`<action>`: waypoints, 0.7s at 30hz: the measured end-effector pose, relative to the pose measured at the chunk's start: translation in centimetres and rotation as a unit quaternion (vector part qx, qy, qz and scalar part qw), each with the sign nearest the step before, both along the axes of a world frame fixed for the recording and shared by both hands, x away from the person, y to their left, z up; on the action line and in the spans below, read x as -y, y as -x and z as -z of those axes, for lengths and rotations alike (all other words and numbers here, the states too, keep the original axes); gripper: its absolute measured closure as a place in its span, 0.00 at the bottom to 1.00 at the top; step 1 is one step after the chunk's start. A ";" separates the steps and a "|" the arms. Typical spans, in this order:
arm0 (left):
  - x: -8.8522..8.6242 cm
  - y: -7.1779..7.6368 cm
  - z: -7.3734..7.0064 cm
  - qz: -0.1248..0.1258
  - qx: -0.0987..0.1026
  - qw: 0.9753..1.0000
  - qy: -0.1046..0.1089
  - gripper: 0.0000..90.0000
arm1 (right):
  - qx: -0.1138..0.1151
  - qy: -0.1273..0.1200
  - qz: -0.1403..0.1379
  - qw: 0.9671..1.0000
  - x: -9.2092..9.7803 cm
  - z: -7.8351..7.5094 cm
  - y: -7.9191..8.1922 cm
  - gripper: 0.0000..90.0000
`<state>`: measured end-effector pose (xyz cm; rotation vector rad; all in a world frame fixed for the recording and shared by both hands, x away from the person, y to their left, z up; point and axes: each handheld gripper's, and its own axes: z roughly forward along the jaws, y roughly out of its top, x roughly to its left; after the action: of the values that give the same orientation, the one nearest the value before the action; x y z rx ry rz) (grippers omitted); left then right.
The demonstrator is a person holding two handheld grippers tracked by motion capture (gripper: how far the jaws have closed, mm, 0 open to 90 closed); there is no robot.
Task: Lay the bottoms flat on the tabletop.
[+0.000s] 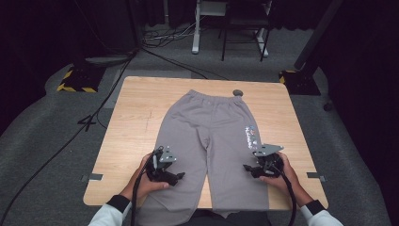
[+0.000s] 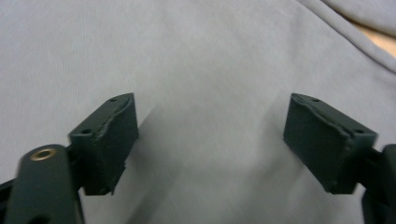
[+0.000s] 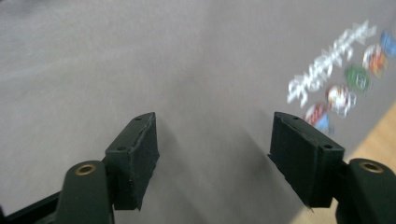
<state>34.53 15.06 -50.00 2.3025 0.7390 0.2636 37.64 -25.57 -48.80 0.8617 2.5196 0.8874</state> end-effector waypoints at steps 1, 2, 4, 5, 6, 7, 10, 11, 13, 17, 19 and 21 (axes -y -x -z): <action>-0.3 0.5 0.1 0.001 0.003 1.000 0.003 0.20 | -0.003 -0.005 0.003 1.000 0.6 0.1 0.2 0.34; -0.5 0.9 0.1 -0.001 0.003 1.000 0.006 0.20 | -0.001 -0.008 0.009 1.000 1.4 0.1 0.3 0.34; -1.0 1.9 0.2 0.001 0.006 1.000 0.009 0.20 | -0.012 -0.019 0.024 0.999 3.1 0.2 0.3 0.34; -1.2 2.5 0.2 0.003 0.007 1.000 0.010 0.20 | -0.021 -0.025 0.028 0.999 3.9 0.3 0.3 0.34; -1.3 2.8 0.2 0.004 0.008 1.000 0.011 0.20 | -0.028 -0.027 0.032 0.999 4.8 0.2 0.4 0.34; -1.4 3.2 0.2 0.010 0.006 1.000 0.008 0.20 | -0.030 -0.029 0.034 0.999 5.1 0.2 0.5 0.34; -1.8 4.4 0.1 0.022 0.001 1.000 0.002 0.20 | -0.030 -0.020 0.035 0.999 6.0 0.1 0.9 0.34; -1.9 4.8 0.0 0.023 0.001 1.000 0.002 0.20 | -0.030 -0.016 0.037 0.999 6.2 0.0 1.0 0.33; -2.1 5.3 0.0 0.022 -0.001 1.000 0.004 0.20 | -0.026 -0.005 0.034 0.999 6.2 -0.1 1.3 0.33; -2.1 5.9 -0.4 0.023 -0.004 1.000 0.013 0.22 | -0.022 0.010 0.030 0.999 5.7 -0.3 2.2 0.34; -1.9 5.6 -0.8 0.012 0.007 1.000 0.019 0.20 | -0.011 0.008 0.027 1.000 5.0 -0.7 2.9 0.34; -1.7 5.0 -1.0 -0.002 0.016 1.000 0.018 0.20 | 0.003 -0.004 0.009 1.000 3.5 -1.3 3.7 0.35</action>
<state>29.58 16.76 -48.97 2.2571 0.7258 0.2867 33.98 -29.08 -47.54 0.8813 2.5016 0.8932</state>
